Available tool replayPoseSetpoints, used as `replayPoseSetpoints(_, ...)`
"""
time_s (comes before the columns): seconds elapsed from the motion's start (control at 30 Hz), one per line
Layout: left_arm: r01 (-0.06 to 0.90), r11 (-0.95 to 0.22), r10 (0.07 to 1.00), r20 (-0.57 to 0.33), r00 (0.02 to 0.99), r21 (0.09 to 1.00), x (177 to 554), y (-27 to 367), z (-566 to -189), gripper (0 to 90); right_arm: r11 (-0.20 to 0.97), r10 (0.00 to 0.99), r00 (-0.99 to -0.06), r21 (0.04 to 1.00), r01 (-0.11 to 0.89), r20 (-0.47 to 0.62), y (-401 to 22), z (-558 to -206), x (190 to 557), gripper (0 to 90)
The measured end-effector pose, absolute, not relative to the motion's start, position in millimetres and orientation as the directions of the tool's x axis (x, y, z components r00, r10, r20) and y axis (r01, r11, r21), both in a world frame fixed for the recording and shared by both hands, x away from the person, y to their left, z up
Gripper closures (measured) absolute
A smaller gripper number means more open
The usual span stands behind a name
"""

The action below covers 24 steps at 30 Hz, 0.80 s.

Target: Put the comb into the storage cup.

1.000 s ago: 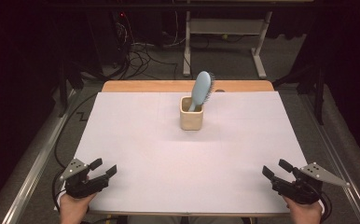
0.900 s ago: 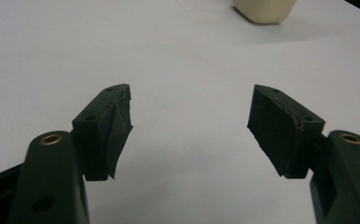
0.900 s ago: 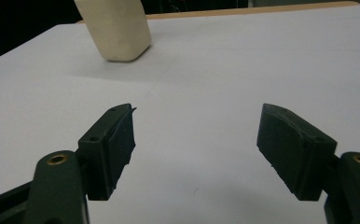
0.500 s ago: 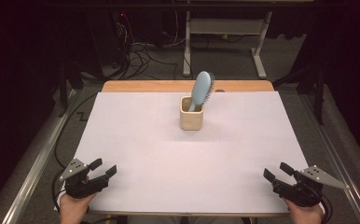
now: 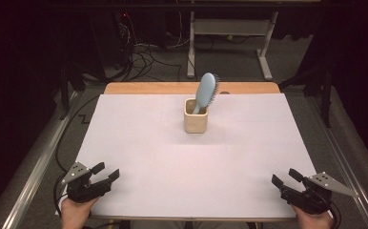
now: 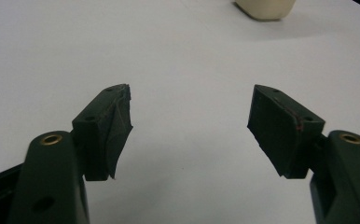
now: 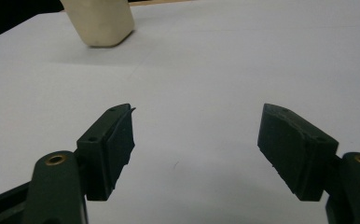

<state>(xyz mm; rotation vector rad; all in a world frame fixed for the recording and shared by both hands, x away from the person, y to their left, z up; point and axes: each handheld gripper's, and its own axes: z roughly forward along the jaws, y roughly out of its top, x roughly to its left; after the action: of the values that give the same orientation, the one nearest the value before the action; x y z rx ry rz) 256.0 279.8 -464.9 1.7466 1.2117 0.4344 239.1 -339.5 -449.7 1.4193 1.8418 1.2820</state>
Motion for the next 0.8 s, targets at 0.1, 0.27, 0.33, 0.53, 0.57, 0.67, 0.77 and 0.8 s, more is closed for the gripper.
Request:
replayPoseSetpoints(0.1, 0.538, -0.076, 0.869, -0.209, 0.449, 0.839, 256.1, 279.6, -465.0, 30.8, 0.02, 0.927, -0.339, 0.879, 0.476, 0.162, -340.5, -451.4, 238.5, 27.0)
replayPoseSetpoints(0.27, 0.539, -0.073, 0.869, -0.212, 0.447, 0.839, 256.2, 280.5, -465.1, 30.7, 0.018, 0.93, -0.331, 0.876, 0.482, 0.162, -342.7, -455.8, 237.6, 26.9)
replayPoseSetpoints(0.33, 0.54, -0.073, 0.87, -0.212, 0.446, 0.838, 256.2, 280.5, -465.2, 30.7, 0.019, 0.93, -0.329, 0.874, 0.486, 0.162, -343.3, -458.0, 237.4, 26.9)
replayPoseSetpoints(0.53, 0.545, -0.073, 0.871, -0.213, 0.443, 0.835, 256.4, 280.5, -465.5, 30.8, 0.019, 0.934, -0.321, 0.873, 0.488, 0.159, -345.1, -461.3, 235.0, 26.9)
replayPoseSetpoints(0.57, 0.546, -0.073, 0.871, -0.214, 0.443, 0.835, 256.5, 280.6, -465.7, 30.8, 0.019, 0.934, -0.32, 0.872, 0.488, 0.159, -345.3, -461.4, 234.4, 26.9)
replayPoseSetpoints(0.67, 0.547, -0.072, 0.87, -0.215, 0.443, 0.834, 256.5, 280.6, -465.9, 30.8, 0.018, 0.935, -0.319, 0.874, 0.485, 0.158, -345.9, -461.6, 233.0, 26.9)
replayPoseSetpoints(0.77, 0.548, -0.073, 0.871, -0.215, 0.443, 0.833, 256.7, 280.4, -466.1, 30.8, 0.017, 0.935, -0.316, 0.874, 0.486, 0.158, -346.1, -462.1, 231.9, 26.9)
replayPoseSetpoints(0.8, 0.548, -0.073, 0.871, -0.215, 0.443, 0.833, 256.7, 280.5, -466.1, 30.8, 0.016, 0.936, -0.315, 0.873, 0.487, 0.159, -345.9, -462.3, 231.6, 26.7)
